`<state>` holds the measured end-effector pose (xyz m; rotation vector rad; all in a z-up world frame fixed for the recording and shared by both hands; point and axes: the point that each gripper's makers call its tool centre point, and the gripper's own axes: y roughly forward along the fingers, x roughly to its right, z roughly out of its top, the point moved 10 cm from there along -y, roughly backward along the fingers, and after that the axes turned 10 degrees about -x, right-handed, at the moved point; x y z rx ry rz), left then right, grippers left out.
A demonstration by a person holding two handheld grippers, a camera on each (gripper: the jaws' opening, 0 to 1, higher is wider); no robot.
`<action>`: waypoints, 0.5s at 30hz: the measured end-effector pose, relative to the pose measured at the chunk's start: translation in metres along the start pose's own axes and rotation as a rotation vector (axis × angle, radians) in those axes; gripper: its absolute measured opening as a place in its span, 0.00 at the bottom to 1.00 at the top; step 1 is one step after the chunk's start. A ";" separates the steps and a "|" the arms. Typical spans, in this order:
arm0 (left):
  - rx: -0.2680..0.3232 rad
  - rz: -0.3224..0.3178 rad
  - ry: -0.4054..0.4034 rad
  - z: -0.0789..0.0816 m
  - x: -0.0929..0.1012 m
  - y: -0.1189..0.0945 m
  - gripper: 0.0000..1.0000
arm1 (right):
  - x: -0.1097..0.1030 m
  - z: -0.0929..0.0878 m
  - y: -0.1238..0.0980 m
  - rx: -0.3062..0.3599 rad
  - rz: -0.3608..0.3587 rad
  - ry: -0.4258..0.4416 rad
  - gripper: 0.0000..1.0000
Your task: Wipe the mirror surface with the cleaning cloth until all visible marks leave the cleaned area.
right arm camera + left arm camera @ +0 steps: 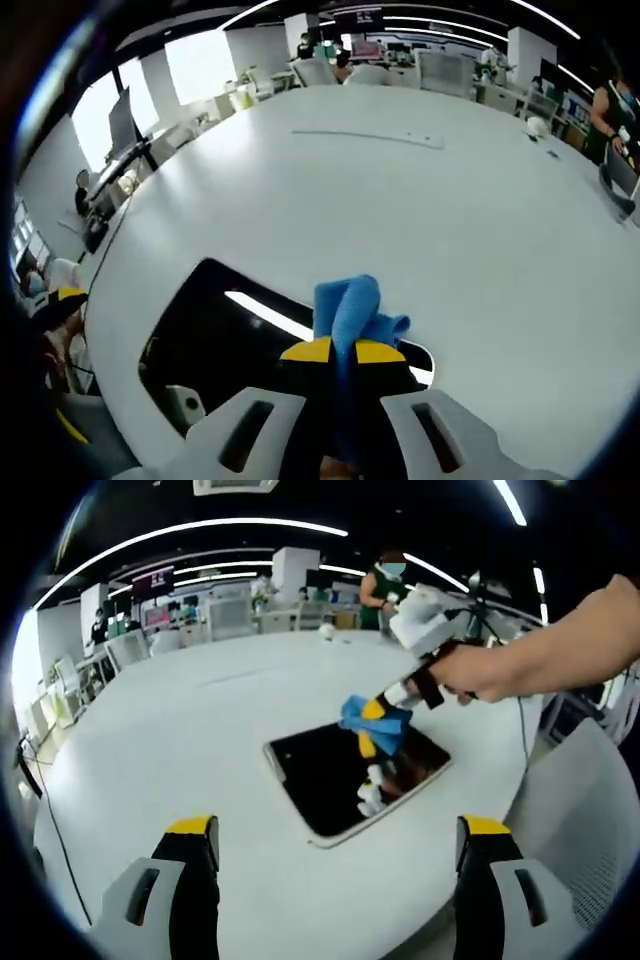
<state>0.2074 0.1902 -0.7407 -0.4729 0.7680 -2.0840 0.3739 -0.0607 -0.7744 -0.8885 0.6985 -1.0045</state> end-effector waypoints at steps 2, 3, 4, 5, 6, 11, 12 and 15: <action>-0.009 0.001 0.001 -0.001 0.000 0.001 0.99 | -0.003 0.001 -0.001 -0.001 -0.003 0.008 0.01; -0.012 0.003 0.005 -0.001 -0.001 0.001 0.99 | -0.005 0.001 0.001 -0.003 -0.009 0.010 0.01; -0.015 0.004 0.011 0.000 0.000 0.000 0.99 | -0.006 0.002 0.001 -0.004 -0.010 0.012 0.01; -0.016 -0.002 0.014 0.000 0.001 0.001 0.99 | -0.009 0.003 0.001 -0.005 -0.013 0.000 0.01; -0.020 -0.015 0.018 0.000 0.002 0.001 0.99 | -0.011 0.004 0.002 -0.008 -0.018 -0.013 0.01; -0.030 -0.024 0.036 0.001 0.004 0.002 0.99 | -0.020 0.011 0.006 -0.006 -0.001 -0.009 0.01; -0.028 -0.020 0.030 0.001 0.004 0.001 0.99 | -0.023 0.012 0.007 -0.005 0.004 -0.011 0.01; -0.033 -0.015 0.024 0.000 0.003 0.002 0.99 | -0.032 0.015 0.009 -0.007 0.020 -0.033 0.01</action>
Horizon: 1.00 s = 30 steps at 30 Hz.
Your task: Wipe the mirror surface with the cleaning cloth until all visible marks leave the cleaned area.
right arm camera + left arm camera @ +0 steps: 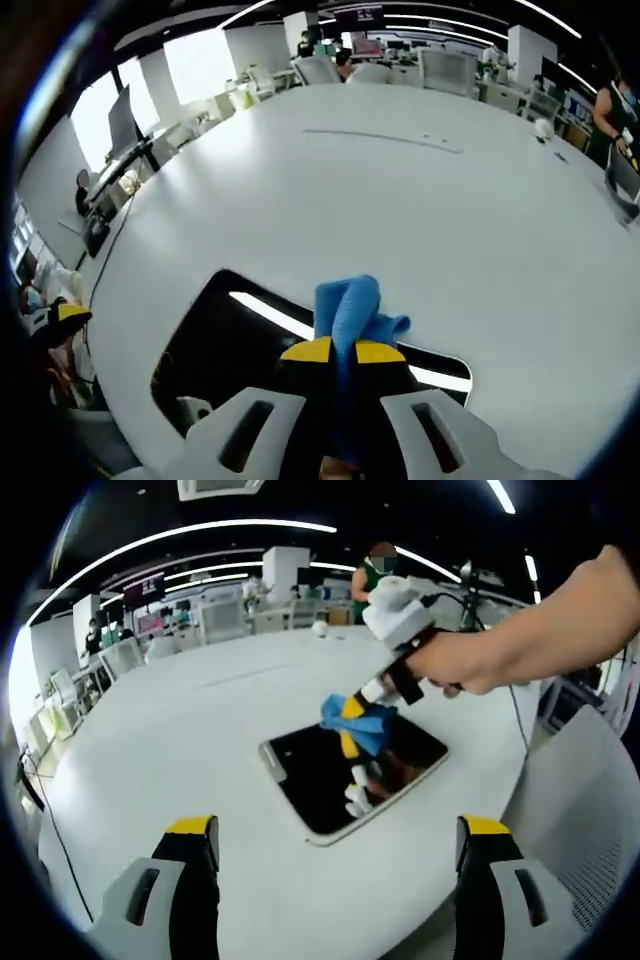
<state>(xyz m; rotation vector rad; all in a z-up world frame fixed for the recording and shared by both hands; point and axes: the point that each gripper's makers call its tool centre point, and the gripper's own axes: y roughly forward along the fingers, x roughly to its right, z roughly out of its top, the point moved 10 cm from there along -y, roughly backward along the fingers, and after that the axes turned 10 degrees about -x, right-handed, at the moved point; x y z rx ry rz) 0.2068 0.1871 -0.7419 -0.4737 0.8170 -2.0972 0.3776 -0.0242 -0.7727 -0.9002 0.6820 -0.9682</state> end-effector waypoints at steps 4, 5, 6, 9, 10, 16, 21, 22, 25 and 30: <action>-0.015 -0.009 0.006 -0.001 0.000 0.001 0.99 | -0.010 0.009 0.005 -0.002 0.012 -0.021 0.01; -0.013 -0.016 0.011 0.000 0.001 0.001 0.99 | -0.013 0.011 0.007 -0.003 0.022 -0.019 0.01; -0.015 -0.017 0.019 0.000 0.002 0.001 0.99 | -0.015 0.013 0.009 -0.004 0.023 -0.024 0.01; -0.016 -0.018 0.014 0.001 0.002 0.000 0.99 | -0.023 0.016 0.011 -0.004 0.032 -0.031 0.01; -0.014 -0.018 0.005 0.000 0.001 0.000 0.99 | -0.026 0.017 0.010 -0.003 0.038 -0.023 0.01; -0.016 -0.025 0.013 0.000 0.002 0.000 0.99 | -0.043 0.022 0.015 -0.003 0.059 -0.033 0.01; -0.005 -0.047 -0.005 0.000 0.003 0.000 0.99 | -0.055 0.027 0.021 -0.004 0.091 -0.017 0.01; -0.017 -0.043 0.010 0.000 0.004 0.000 0.99 | -0.059 0.028 0.021 -0.003 0.088 -0.023 0.01; -0.023 -0.037 0.018 -0.001 0.004 0.000 0.99 | -0.065 0.032 0.023 -0.002 0.093 -0.022 0.01; -0.027 -0.036 0.017 -0.001 0.004 0.001 0.99 | -0.072 0.036 0.027 -0.001 0.111 -0.014 0.01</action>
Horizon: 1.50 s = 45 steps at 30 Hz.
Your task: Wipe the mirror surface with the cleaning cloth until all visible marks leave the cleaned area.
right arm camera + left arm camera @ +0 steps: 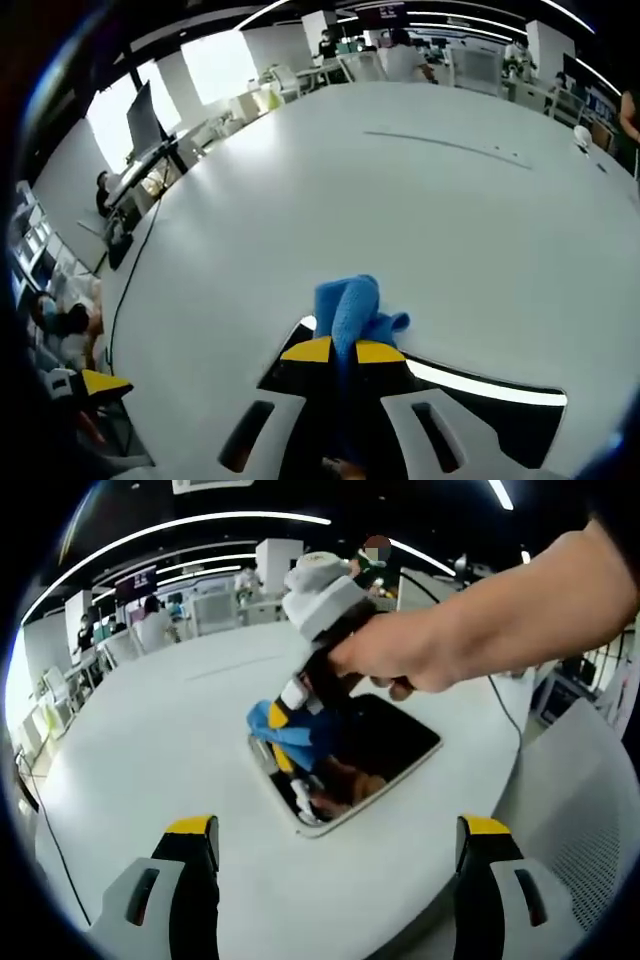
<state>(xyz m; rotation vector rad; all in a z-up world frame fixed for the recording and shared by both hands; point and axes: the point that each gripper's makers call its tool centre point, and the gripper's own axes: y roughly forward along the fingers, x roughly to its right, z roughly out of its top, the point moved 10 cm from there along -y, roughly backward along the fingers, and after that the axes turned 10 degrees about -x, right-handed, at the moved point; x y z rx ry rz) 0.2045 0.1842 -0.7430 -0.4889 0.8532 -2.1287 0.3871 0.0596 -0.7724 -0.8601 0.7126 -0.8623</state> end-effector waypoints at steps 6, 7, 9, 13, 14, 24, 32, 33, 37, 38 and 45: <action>0.004 -0.008 -0.003 0.000 0.000 0.000 0.99 | -0.006 0.004 0.005 0.004 0.021 -0.022 0.01; 0.005 -0.006 -0.005 0.001 0.000 0.000 0.99 | -0.008 0.005 0.006 0.004 0.023 -0.031 0.01; 0.007 -0.004 -0.008 0.001 0.000 -0.001 0.99 | -0.010 0.006 0.006 0.006 0.024 -0.043 0.01; 0.012 0.001 -0.016 0.001 -0.001 -0.001 0.99 | -0.011 0.008 0.007 0.005 0.027 -0.054 0.01; 0.009 0.005 -0.014 0.001 -0.001 -0.001 0.99 | -0.011 0.008 0.008 0.003 0.028 -0.058 0.01; 0.002 0.012 -0.016 0.000 -0.002 -0.001 0.99 | -0.011 0.009 0.009 0.000 0.028 -0.070 0.01; -0.001 0.011 -0.005 0.001 -0.001 0.000 0.99 | -0.010 0.008 0.010 -0.001 0.021 -0.081 0.01; -0.002 0.011 -0.006 0.000 -0.001 0.000 0.99 | -0.010 0.008 0.010 -0.002 0.019 -0.084 0.01; -0.003 0.014 -0.006 0.000 -0.002 0.000 0.99 | -0.012 0.007 0.008 0.000 0.014 -0.089 0.01; -0.003 0.015 -0.005 0.000 -0.002 0.000 0.99 | -0.012 0.007 0.008 -0.001 0.013 -0.090 0.01; -0.010 0.009 -0.004 -0.001 -0.002 0.001 0.99 | -0.014 0.004 0.009 -0.002 0.018 -0.114 0.01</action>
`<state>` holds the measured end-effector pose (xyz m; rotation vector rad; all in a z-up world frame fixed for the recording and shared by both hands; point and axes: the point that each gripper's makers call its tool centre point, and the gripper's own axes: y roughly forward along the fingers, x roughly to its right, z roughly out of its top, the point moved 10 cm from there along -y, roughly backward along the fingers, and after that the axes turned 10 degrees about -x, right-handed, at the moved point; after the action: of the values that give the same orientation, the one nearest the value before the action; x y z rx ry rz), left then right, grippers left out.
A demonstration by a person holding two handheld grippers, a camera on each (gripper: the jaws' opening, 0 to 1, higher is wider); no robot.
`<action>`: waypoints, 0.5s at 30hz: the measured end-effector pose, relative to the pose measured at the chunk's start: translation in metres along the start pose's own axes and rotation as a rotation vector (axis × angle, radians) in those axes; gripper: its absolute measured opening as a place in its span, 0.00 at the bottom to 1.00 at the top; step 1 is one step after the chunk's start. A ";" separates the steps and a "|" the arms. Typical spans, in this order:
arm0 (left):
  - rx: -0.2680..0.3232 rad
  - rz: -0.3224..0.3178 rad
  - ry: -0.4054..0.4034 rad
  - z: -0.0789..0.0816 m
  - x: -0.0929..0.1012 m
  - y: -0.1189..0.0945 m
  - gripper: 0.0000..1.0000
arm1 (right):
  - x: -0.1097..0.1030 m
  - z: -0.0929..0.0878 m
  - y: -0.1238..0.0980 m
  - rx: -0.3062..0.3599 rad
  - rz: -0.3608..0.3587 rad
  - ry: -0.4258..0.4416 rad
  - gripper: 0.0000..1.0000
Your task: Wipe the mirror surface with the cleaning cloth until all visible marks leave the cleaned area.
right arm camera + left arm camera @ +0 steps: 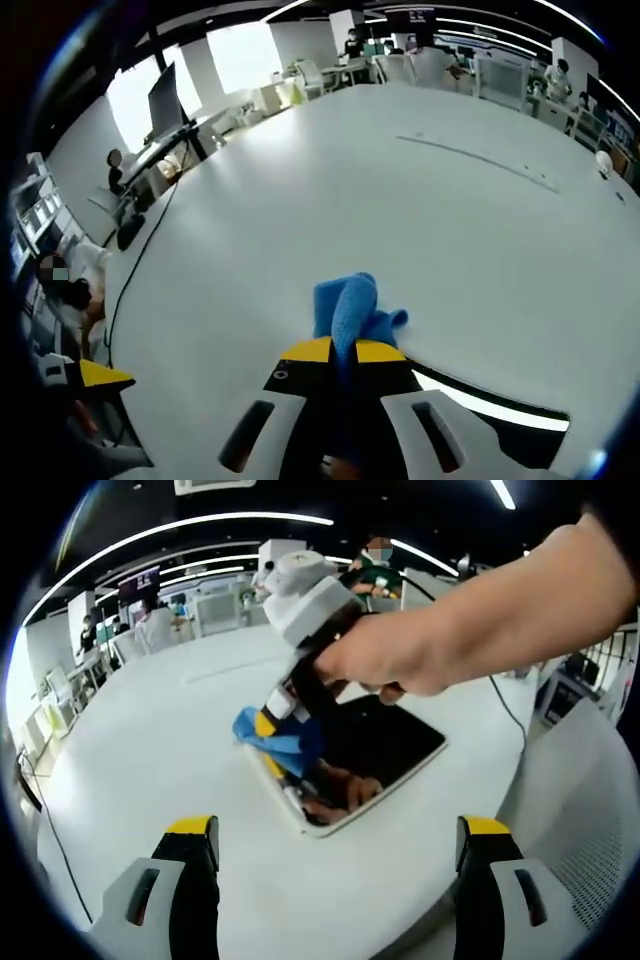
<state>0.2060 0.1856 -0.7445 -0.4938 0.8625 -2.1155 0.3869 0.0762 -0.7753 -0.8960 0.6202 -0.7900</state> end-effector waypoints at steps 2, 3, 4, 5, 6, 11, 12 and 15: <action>0.000 -0.001 0.002 0.000 0.000 0.000 0.99 | -0.002 -0.001 -0.002 0.000 0.000 -0.008 0.01; -0.001 -0.001 0.002 0.000 0.000 0.000 0.99 | -0.002 -0.001 -0.001 -0.001 0.001 -0.009 0.01; 0.000 0.000 0.001 0.000 0.000 0.000 0.99 | -0.002 -0.001 -0.001 -0.002 0.002 -0.010 0.01; 0.001 0.000 0.000 0.000 -0.001 0.000 0.99 | -0.002 -0.002 -0.001 -0.003 0.002 -0.012 0.01; 0.000 0.000 0.000 -0.001 -0.001 0.000 0.99 | -0.003 -0.002 -0.001 -0.005 0.002 -0.014 0.01; 0.001 0.001 0.001 -0.001 0.000 0.000 0.99 | -0.006 -0.005 -0.004 -0.006 0.006 -0.015 0.01; 0.002 0.001 0.001 -0.001 0.000 0.000 0.99 | -0.006 -0.006 -0.004 -0.006 0.007 -0.015 0.01; 0.003 0.001 0.002 -0.001 0.000 0.000 0.99 | -0.008 -0.008 -0.006 -0.006 0.010 -0.015 0.01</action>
<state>0.2058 0.1861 -0.7447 -0.4897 0.8605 -2.1163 0.3747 0.0765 -0.7734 -0.9034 0.6133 -0.7721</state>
